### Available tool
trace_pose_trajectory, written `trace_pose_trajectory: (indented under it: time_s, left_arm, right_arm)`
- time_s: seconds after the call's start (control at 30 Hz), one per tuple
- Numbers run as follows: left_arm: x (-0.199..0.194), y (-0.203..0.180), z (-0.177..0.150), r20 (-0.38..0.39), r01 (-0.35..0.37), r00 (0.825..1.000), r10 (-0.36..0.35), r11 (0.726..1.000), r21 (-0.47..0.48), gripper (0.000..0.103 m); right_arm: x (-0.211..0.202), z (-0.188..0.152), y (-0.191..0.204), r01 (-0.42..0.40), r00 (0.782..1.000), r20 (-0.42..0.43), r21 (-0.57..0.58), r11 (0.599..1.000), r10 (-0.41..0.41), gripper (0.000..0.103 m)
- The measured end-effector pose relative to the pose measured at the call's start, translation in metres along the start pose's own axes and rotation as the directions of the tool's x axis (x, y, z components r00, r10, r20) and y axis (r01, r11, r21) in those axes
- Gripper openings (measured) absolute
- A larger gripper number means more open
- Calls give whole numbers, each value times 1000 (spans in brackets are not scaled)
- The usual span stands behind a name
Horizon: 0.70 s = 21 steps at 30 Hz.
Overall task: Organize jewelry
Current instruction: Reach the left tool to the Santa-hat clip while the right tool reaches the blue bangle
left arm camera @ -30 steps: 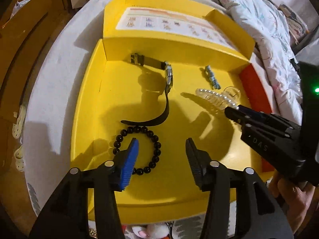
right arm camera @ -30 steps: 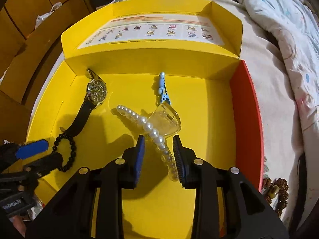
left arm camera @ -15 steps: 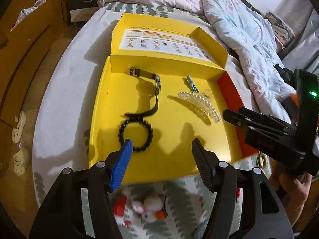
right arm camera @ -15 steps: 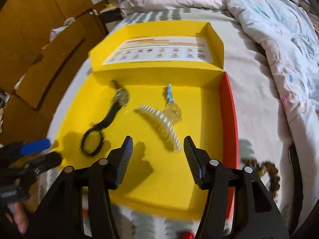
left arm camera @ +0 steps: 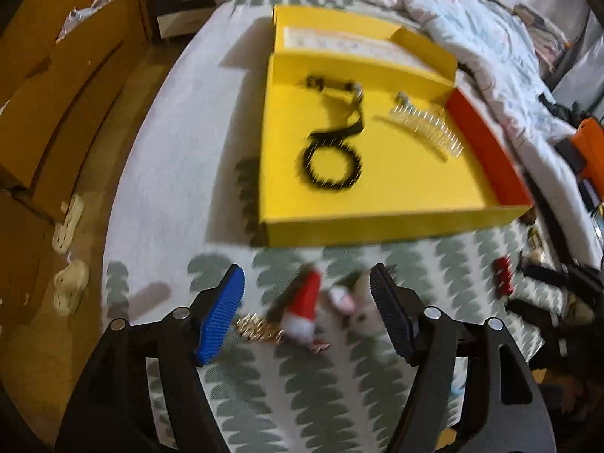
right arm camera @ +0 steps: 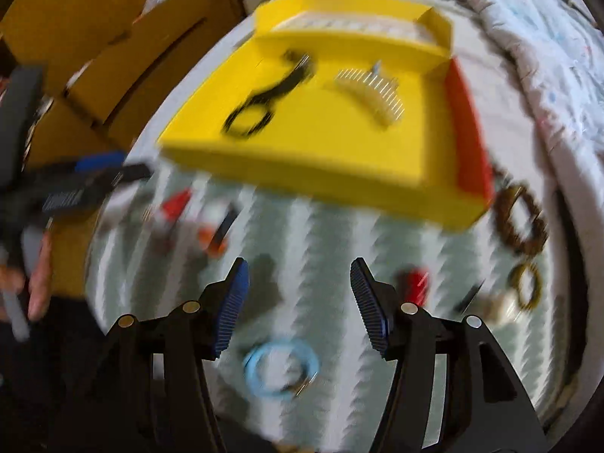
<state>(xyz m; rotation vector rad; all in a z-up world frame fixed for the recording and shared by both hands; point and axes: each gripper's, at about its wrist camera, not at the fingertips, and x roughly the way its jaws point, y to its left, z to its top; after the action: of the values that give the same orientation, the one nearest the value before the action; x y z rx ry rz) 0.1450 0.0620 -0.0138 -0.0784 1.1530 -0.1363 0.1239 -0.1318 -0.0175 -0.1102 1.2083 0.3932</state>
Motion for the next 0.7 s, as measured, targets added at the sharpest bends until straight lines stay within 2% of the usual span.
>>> trace_pose_trajectory:
  time_s: [0.2,0.37,0.57,0.7]
  left_arm:
    - [17,10,-10,-62,-19,998,19,1000,-6,69]
    - [27,10,-14,-96,-3,995,2,1000,-12,69]
    - [31,-1,-12,-97,36,995,-33,999,25,69]
    - [41,-7,-11,-110,11,994,-5,998,54,69]
  right_arm:
    - [8,-39,30,-12,997,-76,-25,1000,10,59]
    - [21,-53,45,-5,992,-124,-52,999,-1,59]
    - [27,-65,53,-25,988,-152,-68,997,14,59]
    - [35,-69,54,-15,985,-174,-71,997,2,59]
